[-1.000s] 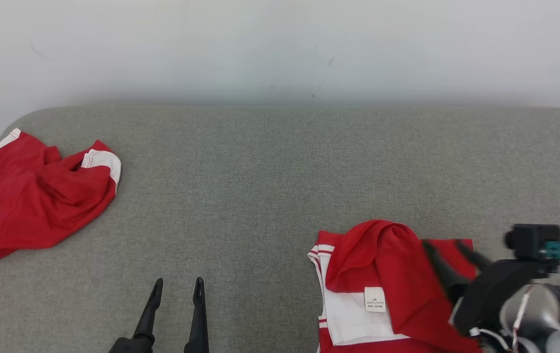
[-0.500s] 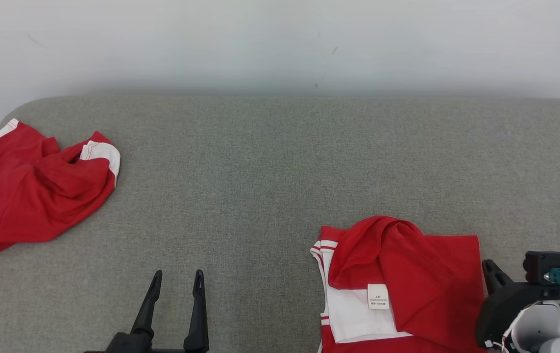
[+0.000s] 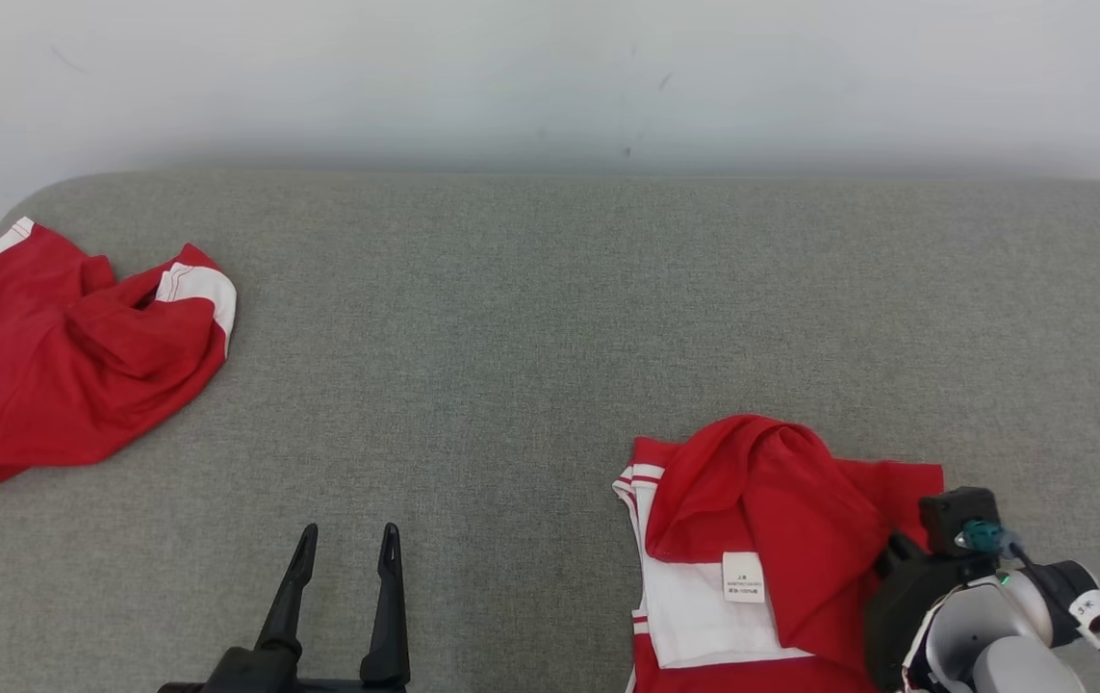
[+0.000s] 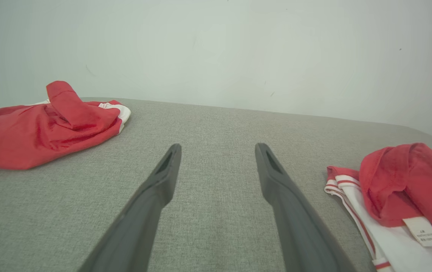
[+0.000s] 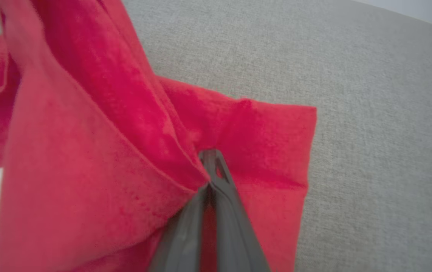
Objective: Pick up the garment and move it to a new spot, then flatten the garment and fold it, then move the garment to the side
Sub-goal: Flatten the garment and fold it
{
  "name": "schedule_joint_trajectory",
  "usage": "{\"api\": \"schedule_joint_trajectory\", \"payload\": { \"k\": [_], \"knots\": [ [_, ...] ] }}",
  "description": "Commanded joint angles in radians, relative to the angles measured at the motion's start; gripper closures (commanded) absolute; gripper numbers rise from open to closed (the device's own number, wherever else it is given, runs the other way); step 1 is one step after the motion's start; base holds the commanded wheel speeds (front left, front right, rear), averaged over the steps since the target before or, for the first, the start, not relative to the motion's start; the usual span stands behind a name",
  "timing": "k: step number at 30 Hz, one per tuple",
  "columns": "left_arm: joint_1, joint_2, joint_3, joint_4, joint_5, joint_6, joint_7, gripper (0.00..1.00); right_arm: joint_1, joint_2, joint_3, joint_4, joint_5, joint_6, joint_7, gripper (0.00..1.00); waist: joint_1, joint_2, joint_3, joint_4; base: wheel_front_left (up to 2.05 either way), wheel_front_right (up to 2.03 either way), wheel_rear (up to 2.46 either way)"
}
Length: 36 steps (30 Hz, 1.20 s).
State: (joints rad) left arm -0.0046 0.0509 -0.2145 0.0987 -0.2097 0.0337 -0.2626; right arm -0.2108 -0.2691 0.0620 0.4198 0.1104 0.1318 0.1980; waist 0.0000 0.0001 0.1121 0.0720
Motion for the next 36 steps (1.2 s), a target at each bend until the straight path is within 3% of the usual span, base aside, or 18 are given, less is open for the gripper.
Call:
{"api": "schedule_joint_trajectory", "payload": {
  "k": [1, 6, 19, 29, 32, 36],
  "knots": [
    [-0.007, -0.001, 0.002, -0.003, 0.012, -0.005, -0.003, 0.00, -0.007, -0.001, 0.036, 0.010, 0.015, -0.003, -0.014, 1.00, 0.0000, -0.0001, 0.000, 0.001, 0.00, 0.00, 0.00],
    [0.000, -0.001, 0.005, -0.001, 0.007, -0.003, -0.003, 0.00, -0.003, 0.012, 0.160, -0.029, 0.056, -0.003, -0.020, 1.00, 0.0000, -0.0001, -0.005, 0.002, 0.00, 0.00, 0.00],
    [0.011, -0.001, 0.002, 0.008, 0.002, -0.004, -0.003, 0.00, 0.059, 0.035, 0.324, -0.182, 0.029, -0.003, 0.086, 1.00, 0.0000, -0.0001, -0.025, -0.001, 0.00, 0.00, 0.00],
    [0.016, -0.001, -0.007, 0.020, -0.010, -0.003, -0.003, 0.00, 0.075, 0.028, 0.651, -0.205, 0.150, -0.003, 0.152, 1.00, 0.0000, -0.0001, -0.043, 0.009, 0.00, 0.00, 0.00],
    [0.021, -0.001, -0.005, 0.020, -0.013, 0.000, -0.003, 0.00, 0.059, 0.020, 0.669, -0.225, 0.189, -0.003, 0.145, 1.00, 0.0000, -0.0001, -0.048, 0.010, 0.00, 0.00, 0.00],
    [0.025, -0.001, -0.001, 0.019, -0.013, -0.001, -0.003, 0.00, 0.042, 0.012, 0.603, -0.259, 0.194, -0.003, 0.130, 1.00, 0.0000, -0.0001, -0.054, 0.007, 0.00, 0.00, 0.00]
  ]
}}
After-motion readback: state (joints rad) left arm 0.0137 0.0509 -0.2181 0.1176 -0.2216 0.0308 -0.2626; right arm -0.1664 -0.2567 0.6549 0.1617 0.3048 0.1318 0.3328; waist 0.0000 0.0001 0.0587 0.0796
